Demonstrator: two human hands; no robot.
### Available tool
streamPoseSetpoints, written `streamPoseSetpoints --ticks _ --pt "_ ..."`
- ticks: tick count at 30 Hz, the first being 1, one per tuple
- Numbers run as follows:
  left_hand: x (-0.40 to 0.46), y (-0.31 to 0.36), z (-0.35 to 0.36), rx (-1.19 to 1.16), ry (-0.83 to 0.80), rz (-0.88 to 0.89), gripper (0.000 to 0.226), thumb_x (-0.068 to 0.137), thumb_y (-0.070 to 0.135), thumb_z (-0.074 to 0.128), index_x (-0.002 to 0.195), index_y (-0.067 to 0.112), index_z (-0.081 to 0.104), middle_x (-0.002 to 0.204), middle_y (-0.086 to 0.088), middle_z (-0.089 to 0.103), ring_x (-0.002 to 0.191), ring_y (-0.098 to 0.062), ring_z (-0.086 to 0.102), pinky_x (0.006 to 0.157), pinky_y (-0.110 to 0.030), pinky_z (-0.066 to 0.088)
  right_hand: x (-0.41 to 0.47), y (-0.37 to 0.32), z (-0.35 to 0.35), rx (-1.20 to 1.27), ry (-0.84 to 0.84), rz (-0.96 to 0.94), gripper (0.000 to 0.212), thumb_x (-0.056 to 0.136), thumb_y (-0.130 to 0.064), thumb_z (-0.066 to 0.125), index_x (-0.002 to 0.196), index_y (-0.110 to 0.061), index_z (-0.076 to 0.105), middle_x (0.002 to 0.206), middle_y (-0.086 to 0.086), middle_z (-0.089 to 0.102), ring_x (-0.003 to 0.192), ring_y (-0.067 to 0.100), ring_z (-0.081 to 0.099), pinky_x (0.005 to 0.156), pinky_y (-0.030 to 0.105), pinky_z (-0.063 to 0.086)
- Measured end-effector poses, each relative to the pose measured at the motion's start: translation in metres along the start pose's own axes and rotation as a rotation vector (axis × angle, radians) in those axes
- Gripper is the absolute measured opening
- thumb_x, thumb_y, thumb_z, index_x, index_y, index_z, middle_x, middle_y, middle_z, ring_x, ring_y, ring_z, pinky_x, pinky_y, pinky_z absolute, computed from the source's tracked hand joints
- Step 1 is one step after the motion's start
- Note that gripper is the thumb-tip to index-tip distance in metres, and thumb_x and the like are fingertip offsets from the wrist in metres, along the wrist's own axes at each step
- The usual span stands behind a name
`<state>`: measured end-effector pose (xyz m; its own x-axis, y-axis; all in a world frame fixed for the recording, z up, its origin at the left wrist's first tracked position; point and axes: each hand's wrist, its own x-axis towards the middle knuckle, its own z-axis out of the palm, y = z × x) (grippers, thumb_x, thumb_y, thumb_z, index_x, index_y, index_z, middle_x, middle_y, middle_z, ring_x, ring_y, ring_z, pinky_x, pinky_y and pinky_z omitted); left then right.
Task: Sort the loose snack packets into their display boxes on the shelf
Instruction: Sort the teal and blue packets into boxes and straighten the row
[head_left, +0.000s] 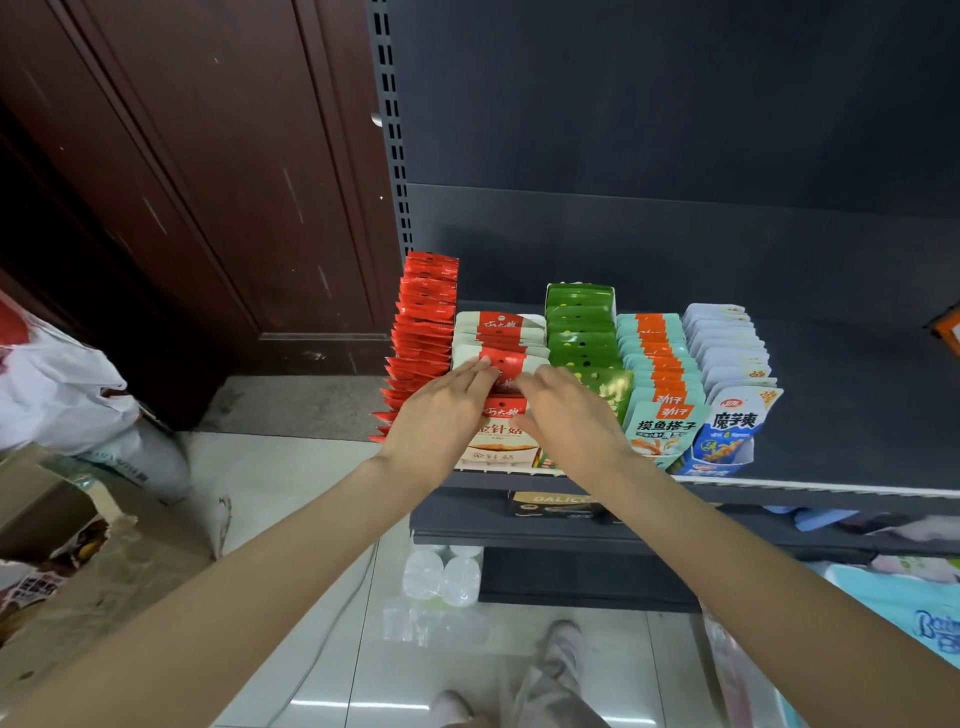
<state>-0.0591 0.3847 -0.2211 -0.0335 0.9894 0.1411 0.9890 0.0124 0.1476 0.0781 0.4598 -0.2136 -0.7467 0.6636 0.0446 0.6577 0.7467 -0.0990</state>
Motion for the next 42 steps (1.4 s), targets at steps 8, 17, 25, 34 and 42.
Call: streamPoseSetpoints --ticks 8,17,25,34,42 --pt "0.001 -0.006 -0.007 0.068 -0.086 0.032 0.068 0.096 0.028 0.052 0.151 0.016 0.014 0.158 0.0 0.01 0.144 -0.01 0.014 0.112 -0.021 0.02 0.019 0.008 -0.021 0.294 -0.233 -0.026 0.006 0.092 -0.011 0.056 0.087 -0.013 0.057 0.073 -0.002 0.05 0.075 0.023 0.049 0.057 0.027 0.034" --pt "0.006 -0.003 0.002 0.12 -0.104 -0.054 0.074 0.098 0.013 0.049 0.15 0.008 -0.003 0.158 -0.01 -0.003 0.146 -0.019 0.0 0.109 -0.024 -0.003 0.005 -0.01 0.01 0.118 0.144 0.105 0.056 0.087 -0.008 0.062 0.137 -0.014 0.036 0.129 0.008 0.041 0.112 0.02 0.051 0.076 0.034 0.054" --pt "0.014 0.009 -0.004 -0.506 -0.218 -0.345 0.099 0.086 -0.011 0.051 0.143 0.01 -0.027 0.151 -0.01 -0.033 0.143 -0.026 -0.02 0.119 -0.039 0.008 0.011 -0.021 0.02 0.412 0.033 0.163 0.1 0.084 0.014 0.052 0.142 -0.008 -0.027 0.151 0.01 -0.033 0.139 0.02 -0.029 0.117 0.028 0.001" --pt "0.009 0.004 0.002 -0.022 -0.104 -0.139 0.087 0.096 0.031 0.048 0.146 0.003 -0.016 0.153 -0.016 -0.026 0.142 -0.026 -0.022 0.116 -0.035 -0.005 0.004 -0.004 0.012 0.082 -0.001 -0.027 0.073 0.097 -0.015 0.047 0.147 0.003 -0.004 0.155 0.016 -0.017 0.14 0.021 -0.023 0.115 0.027 0.015" --pt "0.007 0.001 0.015 0.251 -0.07 -0.063 0.065 0.104 0.026 0.032 0.147 0.0 -0.009 0.156 -0.019 -0.009 0.145 -0.027 -0.005 0.117 -0.035 0.0 0.01 -0.012 0.015 -0.123 -0.043 0.006 0.061 0.102 -0.011 0.028 0.146 0.002 -0.012 0.154 0.02 -0.018 0.144 0.027 -0.015 0.115 0.033 -0.006"
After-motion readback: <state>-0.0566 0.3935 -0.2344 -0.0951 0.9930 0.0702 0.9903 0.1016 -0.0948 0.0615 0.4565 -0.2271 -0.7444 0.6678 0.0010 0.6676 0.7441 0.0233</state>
